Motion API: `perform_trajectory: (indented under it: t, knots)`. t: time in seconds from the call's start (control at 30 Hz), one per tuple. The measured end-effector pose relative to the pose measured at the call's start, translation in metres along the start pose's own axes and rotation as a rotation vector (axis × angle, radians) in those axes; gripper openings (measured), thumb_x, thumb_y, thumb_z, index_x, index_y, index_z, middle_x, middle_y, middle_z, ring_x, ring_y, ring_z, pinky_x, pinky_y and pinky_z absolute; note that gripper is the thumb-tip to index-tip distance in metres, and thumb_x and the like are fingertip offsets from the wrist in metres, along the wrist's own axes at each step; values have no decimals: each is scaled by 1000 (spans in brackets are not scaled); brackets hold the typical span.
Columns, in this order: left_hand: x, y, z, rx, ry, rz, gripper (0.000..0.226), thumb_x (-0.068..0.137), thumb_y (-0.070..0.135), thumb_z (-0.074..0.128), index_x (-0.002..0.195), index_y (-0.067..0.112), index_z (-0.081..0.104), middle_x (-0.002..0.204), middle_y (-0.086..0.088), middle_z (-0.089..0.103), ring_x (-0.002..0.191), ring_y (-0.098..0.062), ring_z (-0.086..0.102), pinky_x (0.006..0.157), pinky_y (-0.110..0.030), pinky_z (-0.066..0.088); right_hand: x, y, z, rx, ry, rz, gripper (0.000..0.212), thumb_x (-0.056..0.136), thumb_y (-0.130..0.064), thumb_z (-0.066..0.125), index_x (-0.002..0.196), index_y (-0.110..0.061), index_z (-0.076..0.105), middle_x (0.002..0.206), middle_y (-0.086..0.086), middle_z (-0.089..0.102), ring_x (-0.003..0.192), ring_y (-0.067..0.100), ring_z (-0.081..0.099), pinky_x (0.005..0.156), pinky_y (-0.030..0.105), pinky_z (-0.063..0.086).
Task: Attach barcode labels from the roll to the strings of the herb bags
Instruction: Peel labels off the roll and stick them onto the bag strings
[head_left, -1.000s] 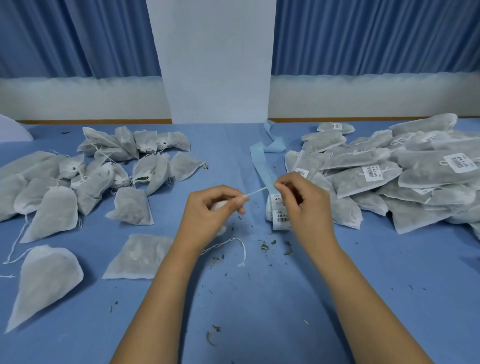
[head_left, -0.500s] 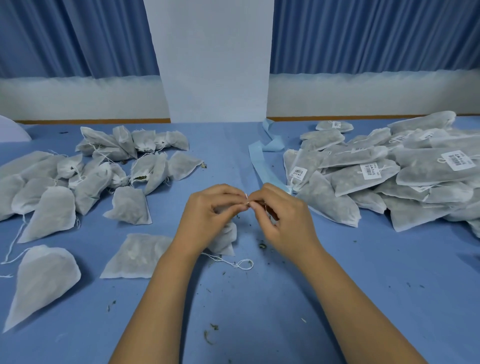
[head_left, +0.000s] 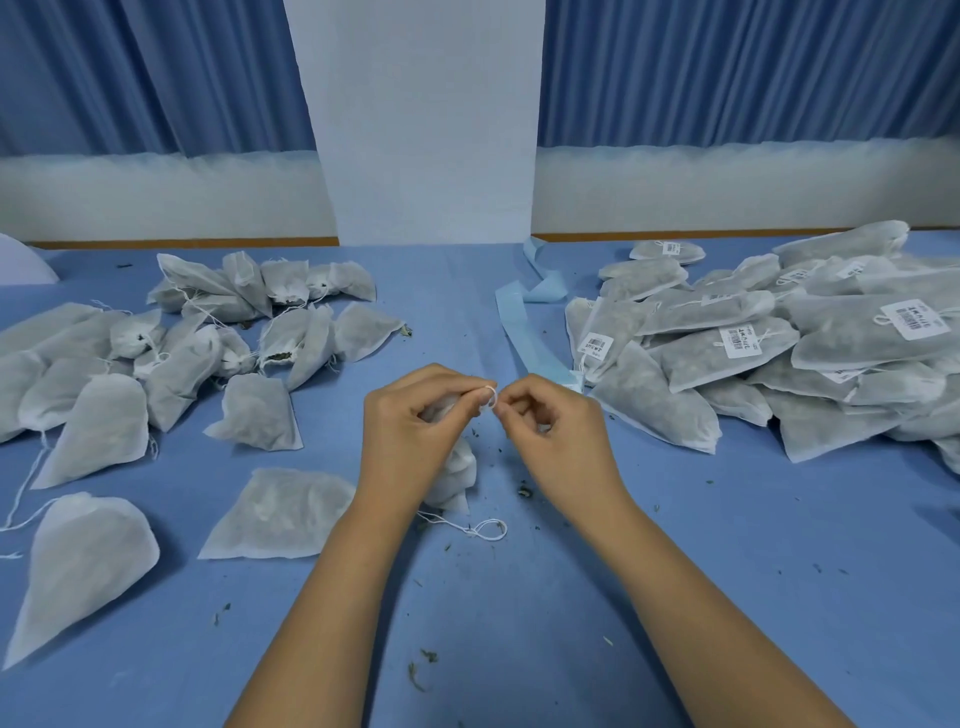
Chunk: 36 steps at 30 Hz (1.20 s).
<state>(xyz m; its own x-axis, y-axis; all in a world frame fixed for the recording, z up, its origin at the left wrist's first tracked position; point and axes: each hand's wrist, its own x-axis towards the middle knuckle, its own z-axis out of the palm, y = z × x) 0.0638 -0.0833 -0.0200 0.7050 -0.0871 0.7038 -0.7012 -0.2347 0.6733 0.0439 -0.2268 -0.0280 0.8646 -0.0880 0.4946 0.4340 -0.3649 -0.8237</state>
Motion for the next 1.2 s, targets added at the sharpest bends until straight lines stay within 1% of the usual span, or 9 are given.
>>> perform_trajectory:
  t: [0.13,0.23,0.3,0.5,0.67,0.83,0.93,1.1,1.2]
  knots:
    - [0,0,0,-8,-13,-57,18,82,10,73,74,25,72,75,12,69,71,-7,65,69,-15,47,-4,-2,3,7,-41,20,16,88,-14,66,73,-13,62,60,14,56,52,30,41,51,21,31]
    - [-1,0,1,-7,18,-135,14,83,18,71,72,26,70,72,13,69,70,-8,65,68,-16,47,-4,-6,1,74,10,3,11,88,-19,67,80,-13,62,58,-17,58,41,11,31,47,14,27]
    - [-1,-1,1,-15,8,-161,14,83,18,71,73,26,70,71,12,69,70,-9,66,67,-19,49,-4,-7,0,144,16,8,14,87,-20,68,80,-12,59,50,-24,50,39,7,29,44,11,24]
    - [0,5,1,-91,-49,-257,13,86,12,72,74,18,72,70,7,70,64,-6,65,64,-16,49,-3,-7,3,142,19,70,18,90,-11,63,75,-19,57,49,-10,46,48,15,39,51,21,34]
    - [4,14,1,-314,-198,-482,20,86,10,68,67,14,72,62,4,62,60,-4,53,63,-12,42,1,-5,-1,43,71,31,20,89,-3,61,75,-16,55,63,-13,50,51,9,41,54,14,31]
    - [5,15,2,-399,-95,-530,17,89,4,62,81,-9,68,57,7,60,53,-1,52,56,-8,39,-3,-10,0,44,94,-91,11,87,-7,67,85,-16,60,85,-7,57,60,6,50,54,13,37]
    - [5,17,3,-390,-80,-539,15,88,2,61,76,-4,68,54,8,58,51,-1,48,54,-9,37,-3,-10,-3,49,95,-189,9,83,-13,71,84,-10,63,88,-4,59,63,9,55,51,18,38]
    - [5,16,2,-343,-125,-539,28,90,2,60,64,10,68,56,7,59,50,-2,45,55,-13,36,-3,-5,-2,-38,146,-267,2,82,-4,70,80,-4,70,81,1,64,64,16,60,56,28,48]
    - [4,14,1,-293,-152,-534,26,91,9,62,67,13,74,57,9,61,47,-2,39,52,-12,34,-1,-3,-5,-134,167,-280,8,86,-1,65,79,-3,68,79,1,63,61,10,58,58,18,45]
